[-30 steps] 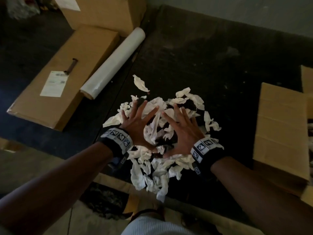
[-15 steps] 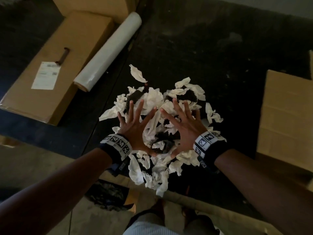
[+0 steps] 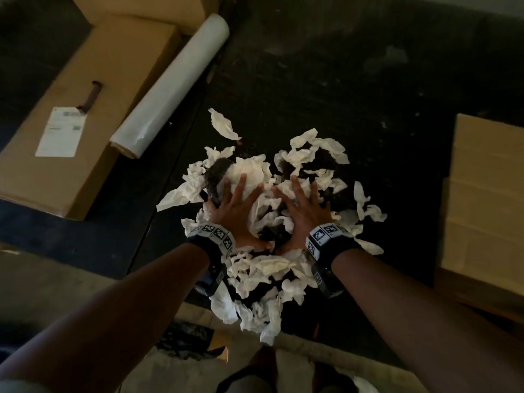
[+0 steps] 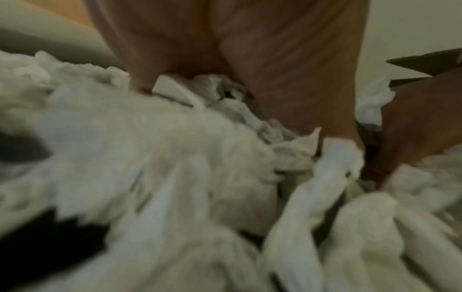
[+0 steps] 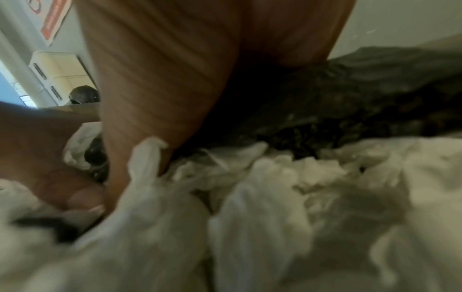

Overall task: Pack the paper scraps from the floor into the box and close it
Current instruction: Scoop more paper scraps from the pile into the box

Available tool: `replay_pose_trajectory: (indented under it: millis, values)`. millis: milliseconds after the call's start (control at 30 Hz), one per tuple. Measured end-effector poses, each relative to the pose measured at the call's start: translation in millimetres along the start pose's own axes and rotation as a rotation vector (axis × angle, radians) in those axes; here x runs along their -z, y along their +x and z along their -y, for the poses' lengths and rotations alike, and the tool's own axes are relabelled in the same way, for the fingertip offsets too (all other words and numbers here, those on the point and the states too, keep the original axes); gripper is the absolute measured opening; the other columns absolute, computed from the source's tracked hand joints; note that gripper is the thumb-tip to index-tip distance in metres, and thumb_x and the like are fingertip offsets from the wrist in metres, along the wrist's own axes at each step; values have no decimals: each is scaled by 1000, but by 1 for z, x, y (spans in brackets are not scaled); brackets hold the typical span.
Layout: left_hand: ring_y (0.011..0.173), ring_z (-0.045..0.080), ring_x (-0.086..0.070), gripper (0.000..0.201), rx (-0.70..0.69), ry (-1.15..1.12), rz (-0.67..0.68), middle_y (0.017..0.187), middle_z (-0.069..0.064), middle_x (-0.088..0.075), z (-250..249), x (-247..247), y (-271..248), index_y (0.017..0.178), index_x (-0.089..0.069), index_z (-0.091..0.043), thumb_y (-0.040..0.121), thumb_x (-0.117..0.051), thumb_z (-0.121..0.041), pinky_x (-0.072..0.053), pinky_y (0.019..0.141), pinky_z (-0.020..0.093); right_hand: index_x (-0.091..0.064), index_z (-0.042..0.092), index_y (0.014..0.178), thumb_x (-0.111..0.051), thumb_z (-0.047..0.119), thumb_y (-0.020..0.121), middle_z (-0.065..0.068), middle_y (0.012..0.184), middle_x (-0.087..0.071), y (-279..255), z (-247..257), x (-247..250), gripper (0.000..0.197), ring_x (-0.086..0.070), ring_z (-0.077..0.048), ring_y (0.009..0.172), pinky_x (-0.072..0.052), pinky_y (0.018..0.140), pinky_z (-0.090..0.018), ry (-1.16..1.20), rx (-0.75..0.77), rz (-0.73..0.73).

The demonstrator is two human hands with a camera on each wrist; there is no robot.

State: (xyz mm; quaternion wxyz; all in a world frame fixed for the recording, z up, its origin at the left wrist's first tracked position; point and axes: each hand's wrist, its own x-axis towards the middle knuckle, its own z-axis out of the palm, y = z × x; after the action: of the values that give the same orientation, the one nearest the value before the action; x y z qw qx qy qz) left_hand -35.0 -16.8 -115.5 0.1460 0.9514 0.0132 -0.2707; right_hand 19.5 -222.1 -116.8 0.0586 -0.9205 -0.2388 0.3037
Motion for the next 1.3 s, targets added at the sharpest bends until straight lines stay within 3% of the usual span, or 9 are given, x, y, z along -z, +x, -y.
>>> replay_pose_trajectory:
  millis: [100, 233, 333, 567, 700, 800, 933, 1167, 1300]
  values:
    - [151, 37, 27, 133, -10, -37, -94, 166, -7, 30, -1, -7, -1, 157, 13, -51, 57, -65, -92, 1, 116, 75, 18, 56, 149, -74, 85, 51, 6, 161, 33, 4, -6, -5, 137, 19, -48, 147, -15, 110, -76, -12, 20, -57]
    - [157, 28, 8, 113, -28, -176, -177, 168, -13, 20, -8, -16, 0, 162, -4, -43, 70, -53, -87, -35, 114, 65, 4, 45, 157, -59, 82, 70, 0, 166, 20, 13, -8, -17, 113, 8, -50, 148, -19, 115, -68, -20, 42, -160]
    - [155, 29, -20, 111, -38, -199, -240, 171, -11, 6, -16, -24, 1, 163, -18, -30, 72, -41, -88, -49, 105, 59, -12, 33, 160, -62, 55, 86, -2, 169, 2, 26, -9, -32, 92, -3, -44, 151, -29, 113, -64, -70, 110, -198]
    - [123, 34, -63, 80, -38, -155, -339, 171, -8, -4, -28, -28, 5, 159, -31, -22, 90, -70, -22, -60, 85, 45, -51, 19, 145, -76, 8, 79, -8, 158, -38, 19, -2, -29, 71, -57, -42, 124, -60, 76, -52, 120, 90, -422]
    - [99, 32, -72, 79, -38, -196, -404, 170, -8, -11, -31, -29, 9, 154, -40, -18, 84, -73, -1, -63, 71, 42, -43, 20, 150, -59, 9, 94, -7, 164, -25, 16, 2, -13, 60, -54, -39, 128, -57, 85, -53, 94, 56, -359]
    - [100, 19, -69, 85, -72, -235, -461, 169, -3, -17, -32, -26, 5, 153, -43, -18, 80, -86, -20, -60, 71, 38, -35, 23, 154, -54, 14, 98, -3, 167, -18, 4, 4, 0, 60, -54, -37, 128, -54, 92, -51, 104, 48, -358]
    - [107, 25, -71, 91, -149, -287, -533, 167, 2, -28, -38, -10, -10, 153, -46, -17, 75, -87, -39, -59, 72, 38, -32, 26, 156, -54, 25, 99, 1, 168, -13, -16, 8, 21, 61, -51, -34, 132, -51, 99, -48, 122, 48, -383]
    - [116, 22, -68, 69, -206, -242, -670, 166, 0, -27, -59, 45, -34, 150, -47, -24, 86, -66, -40, -63, 73, 40, -23, 33, 157, -46, 33, 103, 10, 168, 4, -54, 18, 80, 59, -51, -26, 131, -53, 94, -43, 62, 55, -467]
    - [114, 22, -68, 70, -257, -219, -760, 167, 0, -27, -82, 84, -49, 151, -48, -22, 85, -61, -43, -61, 72, 35, -28, 30, 156, -49, 34, 102, 9, 168, -5, -83, 16, 121, 58, -54, -30, 128, -53, 90, -45, 48, 71, -608]
